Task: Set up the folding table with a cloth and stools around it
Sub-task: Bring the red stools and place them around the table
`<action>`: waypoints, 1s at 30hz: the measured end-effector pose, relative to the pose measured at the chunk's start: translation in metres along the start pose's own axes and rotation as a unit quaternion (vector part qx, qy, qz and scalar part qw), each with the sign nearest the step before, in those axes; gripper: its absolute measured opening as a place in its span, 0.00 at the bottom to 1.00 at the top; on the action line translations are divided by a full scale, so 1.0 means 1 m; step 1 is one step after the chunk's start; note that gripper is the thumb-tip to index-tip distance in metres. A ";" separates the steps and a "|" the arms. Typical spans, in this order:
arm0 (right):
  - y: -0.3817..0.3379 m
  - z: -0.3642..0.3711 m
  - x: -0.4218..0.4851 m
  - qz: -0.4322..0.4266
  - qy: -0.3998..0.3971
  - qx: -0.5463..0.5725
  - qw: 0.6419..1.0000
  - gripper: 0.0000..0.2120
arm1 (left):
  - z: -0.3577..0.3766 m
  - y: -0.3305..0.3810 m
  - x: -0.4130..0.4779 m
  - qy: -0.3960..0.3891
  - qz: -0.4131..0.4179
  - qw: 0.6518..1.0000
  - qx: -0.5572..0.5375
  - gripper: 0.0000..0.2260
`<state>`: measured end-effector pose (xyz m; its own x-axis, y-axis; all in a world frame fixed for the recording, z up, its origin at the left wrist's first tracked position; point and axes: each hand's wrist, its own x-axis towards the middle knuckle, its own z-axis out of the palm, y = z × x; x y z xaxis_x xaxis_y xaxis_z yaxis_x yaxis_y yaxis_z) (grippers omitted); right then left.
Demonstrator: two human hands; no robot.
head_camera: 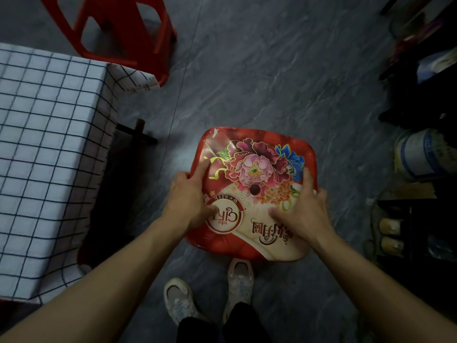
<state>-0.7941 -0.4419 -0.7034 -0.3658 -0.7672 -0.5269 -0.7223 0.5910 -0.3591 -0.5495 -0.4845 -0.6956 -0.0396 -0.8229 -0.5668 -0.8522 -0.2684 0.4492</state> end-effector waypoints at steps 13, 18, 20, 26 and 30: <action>-0.094 -0.098 -0.110 -0.159 0.006 0.020 0.987 0.41 | -0.129 0.014 -0.106 0.084 -0.002 0.995 -0.059 0.37; -0.139 -0.129 -0.169 -0.207 -0.040 0.031 0.977 0.34 | -0.177 0.021 -0.172 0.081 0.009 0.991 -0.109 0.32; -0.152 -0.134 -0.193 -0.220 -0.040 0.034 0.974 0.35 | -0.194 0.020 -0.195 0.092 0.003 0.988 -0.125 0.30; -0.195 -0.158 -0.264 -0.259 -0.050 0.024 0.964 0.35 | -0.248 0.015 -0.272 0.155 -0.017 0.966 -0.205 0.27; -0.232 -0.177 -0.301 -0.292 -0.048 0.006 0.955 0.36 | -0.271 0.002 -0.320 0.212 -0.041 0.943 -0.253 0.26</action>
<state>-0.6198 -0.3918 -0.3251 0.1525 -0.9410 -0.3022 -0.7804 0.0730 -0.6209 -0.3972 -0.3570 -0.3261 0.3201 -0.8863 -0.3346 -0.4813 -0.4564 0.7484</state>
